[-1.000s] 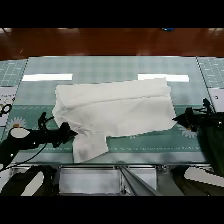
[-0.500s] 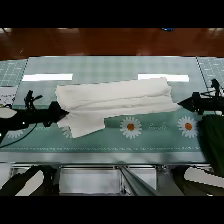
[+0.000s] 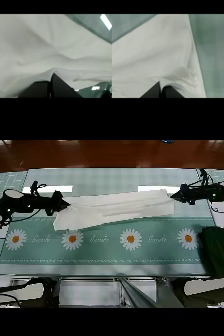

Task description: Fold the shirts.

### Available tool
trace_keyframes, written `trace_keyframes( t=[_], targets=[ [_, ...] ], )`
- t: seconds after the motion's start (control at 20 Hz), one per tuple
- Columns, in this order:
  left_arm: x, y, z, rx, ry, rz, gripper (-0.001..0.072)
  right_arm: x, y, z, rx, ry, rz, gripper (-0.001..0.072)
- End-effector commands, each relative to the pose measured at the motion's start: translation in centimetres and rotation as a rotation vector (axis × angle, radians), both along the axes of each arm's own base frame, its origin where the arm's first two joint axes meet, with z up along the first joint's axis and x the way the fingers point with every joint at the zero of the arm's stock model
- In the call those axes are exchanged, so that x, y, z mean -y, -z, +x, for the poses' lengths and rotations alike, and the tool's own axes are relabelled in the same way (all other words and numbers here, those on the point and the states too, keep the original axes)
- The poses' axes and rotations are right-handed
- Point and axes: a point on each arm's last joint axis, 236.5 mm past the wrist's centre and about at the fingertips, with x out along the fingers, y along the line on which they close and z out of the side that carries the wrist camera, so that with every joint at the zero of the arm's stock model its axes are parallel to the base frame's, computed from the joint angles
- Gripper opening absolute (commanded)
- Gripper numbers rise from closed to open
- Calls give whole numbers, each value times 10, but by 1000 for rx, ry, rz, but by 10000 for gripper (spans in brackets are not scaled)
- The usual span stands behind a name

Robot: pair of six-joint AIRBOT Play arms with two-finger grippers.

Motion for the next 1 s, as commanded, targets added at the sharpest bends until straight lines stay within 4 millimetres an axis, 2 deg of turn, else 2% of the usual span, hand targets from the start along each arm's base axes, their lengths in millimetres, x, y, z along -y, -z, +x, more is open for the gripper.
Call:
trace_keyframes(
  t=[0.0,0.15,0.25,0.45,0.55,0.6,0.65,0.7,0.75,0.8,0.9,0.95],
  targets=[
    [-4,-6,34,31,13,0,14,-6,4,25,1,-30,-4,32],
    [-7,-10,55,60,13,5,14,-6,6,40,8,-23,0,32],
    [-11,-7,62,59,7,5,14,-3,8,48,16,-23,-4,31],
    [-8,17,57,0,21,-10,14,-4,20,53,-6,-13,16,32],
    [-6,27,55,-8,42,-5,19,-12,30,52,-25,-29,25,44],
    [-6,30,55,-15,43,-6,150,-13,34,54,-25,-28,13,228],
    [-4,30,51,-27,54,-16,510,-14,36,55,-18,-32,-2,413],
    [-5,27,45,-40,84,-18,508,-12,33,56,-17,-27,-9,416],
    [-15,23,40,-71,103,-2,507,-3,26,55,-22,-7,-15,416],
    [-33,16,32,-114,111,45,506,6,16,51,-28,2,-19,415],
    [-78,-14,28,-85,94,200,506,39,-10,34,-26,18,-46,415],
    [-102,-40,29,-22,62,291,506,61,-23,23,-24,42,-72,415]
  ],
)
